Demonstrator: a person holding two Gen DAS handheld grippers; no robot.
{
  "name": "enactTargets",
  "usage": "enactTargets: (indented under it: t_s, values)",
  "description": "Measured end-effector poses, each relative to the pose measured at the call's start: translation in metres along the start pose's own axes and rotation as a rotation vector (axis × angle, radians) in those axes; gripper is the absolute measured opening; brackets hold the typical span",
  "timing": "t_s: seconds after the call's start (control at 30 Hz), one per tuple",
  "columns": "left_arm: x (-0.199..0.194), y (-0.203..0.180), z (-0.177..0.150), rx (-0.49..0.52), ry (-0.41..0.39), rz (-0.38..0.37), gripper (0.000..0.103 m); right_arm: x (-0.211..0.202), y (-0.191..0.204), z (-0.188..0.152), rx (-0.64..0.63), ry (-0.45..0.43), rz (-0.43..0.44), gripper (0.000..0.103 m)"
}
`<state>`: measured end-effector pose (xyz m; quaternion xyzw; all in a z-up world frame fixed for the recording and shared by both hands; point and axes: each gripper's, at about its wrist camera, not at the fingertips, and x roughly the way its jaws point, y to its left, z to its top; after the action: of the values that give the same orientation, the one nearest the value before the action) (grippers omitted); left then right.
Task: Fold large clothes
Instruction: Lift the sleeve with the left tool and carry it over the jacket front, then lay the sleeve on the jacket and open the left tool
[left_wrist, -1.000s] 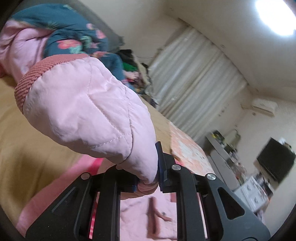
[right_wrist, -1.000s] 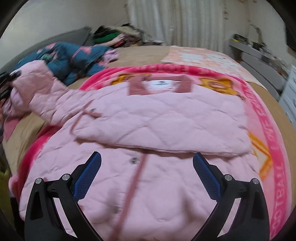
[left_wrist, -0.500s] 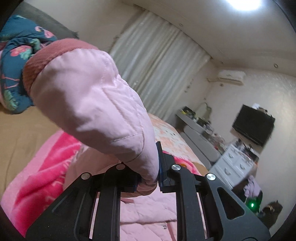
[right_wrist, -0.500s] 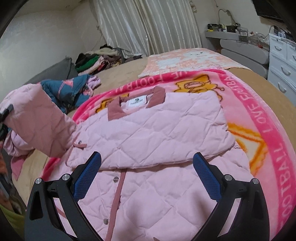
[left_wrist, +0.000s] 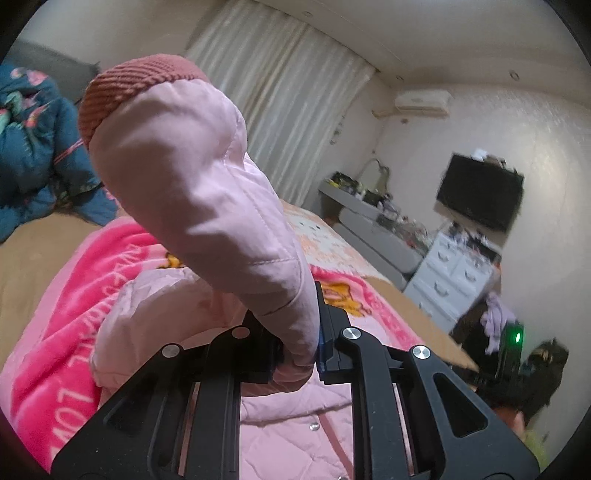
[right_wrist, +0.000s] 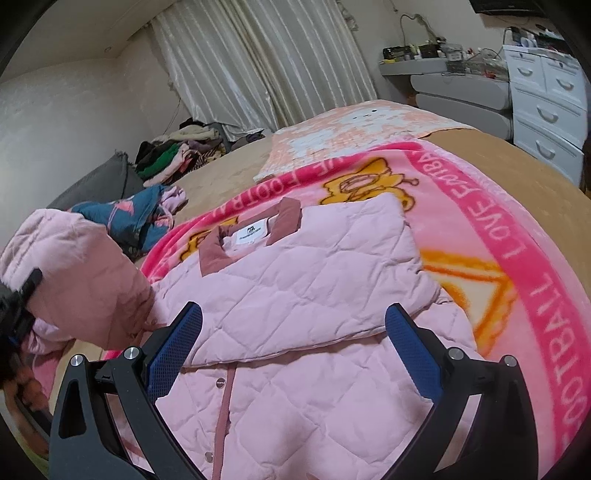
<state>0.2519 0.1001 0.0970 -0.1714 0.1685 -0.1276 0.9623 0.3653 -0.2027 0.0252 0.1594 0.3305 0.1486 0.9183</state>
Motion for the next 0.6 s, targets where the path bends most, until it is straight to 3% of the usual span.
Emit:
enactTargets:
  t_s: [0.27, 0.37, 0.6]
  values:
    - [0.029, -0.025, -0.025, 0.122, 0.099, -0.057, 0.008, -0.005, -0.012, 0.003, 0.038, -0.017, -0.003, 0.099]
    - [0.043, -0.038, -0.044, 0.209, 0.145, -0.068, 0.009, -0.008, -0.017, 0.005, 0.058, -0.026, -0.001, 0.099]
    - [0.081, -0.051, -0.091, 0.301, 0.324, -0.053, 0.009, -0.012, -0.025, 0.008, 0.079, -0.036, -0.003, 0.099]
